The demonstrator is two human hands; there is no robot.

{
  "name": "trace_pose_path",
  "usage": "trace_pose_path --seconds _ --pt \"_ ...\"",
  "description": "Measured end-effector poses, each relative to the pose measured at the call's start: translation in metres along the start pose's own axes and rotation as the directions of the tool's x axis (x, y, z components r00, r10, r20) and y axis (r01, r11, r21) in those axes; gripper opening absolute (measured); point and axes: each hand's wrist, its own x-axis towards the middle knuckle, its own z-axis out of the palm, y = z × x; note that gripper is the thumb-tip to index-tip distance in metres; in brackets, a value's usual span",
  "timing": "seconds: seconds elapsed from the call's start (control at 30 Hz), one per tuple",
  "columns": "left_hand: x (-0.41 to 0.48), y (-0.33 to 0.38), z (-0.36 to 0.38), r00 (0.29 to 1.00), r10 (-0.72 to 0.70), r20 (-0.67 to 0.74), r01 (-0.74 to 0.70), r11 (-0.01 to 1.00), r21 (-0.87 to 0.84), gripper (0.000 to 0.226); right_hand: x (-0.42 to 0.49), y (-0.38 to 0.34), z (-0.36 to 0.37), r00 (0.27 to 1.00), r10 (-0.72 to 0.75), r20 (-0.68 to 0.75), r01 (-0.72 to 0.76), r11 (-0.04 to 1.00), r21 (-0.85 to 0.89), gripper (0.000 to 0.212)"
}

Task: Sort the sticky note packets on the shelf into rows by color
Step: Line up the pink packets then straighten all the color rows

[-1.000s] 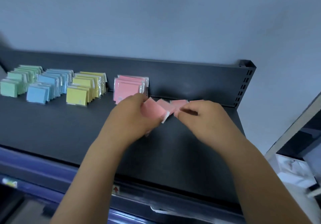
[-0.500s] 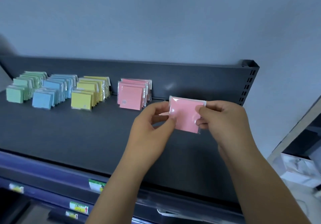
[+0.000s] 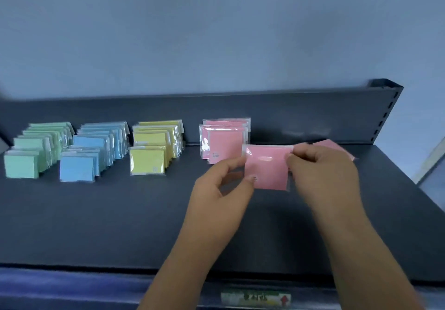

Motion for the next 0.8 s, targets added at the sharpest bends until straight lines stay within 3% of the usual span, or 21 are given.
trace_pose_path --seconds 0.53,0.67,0.8 --pt "0.019 0.006 -0.063 0.98 -0.117 0.164 0.088 0.982 0.17 0.038 -0.015 -0.031 0.053 0.977 0.189 -0.097 -0.188 0.982 0.021 0.01" --pt "0.04 0.011 -0.078 0.961 -0.125 0.248 0.083 0.981 0.175 0.021 -0.015 -0.039 0.07 0.964 0.246 -0.098 -0.248 0.969 -0.016 0.032" --pt "0.065 0.008 -0.092 0.944 -0.198 0.262 0.156 0.973 0.171 0.022 -0.009 -0.057 0.088 0.963 0.269 -0.022 -0.27 0.958 -0.094 0.034"
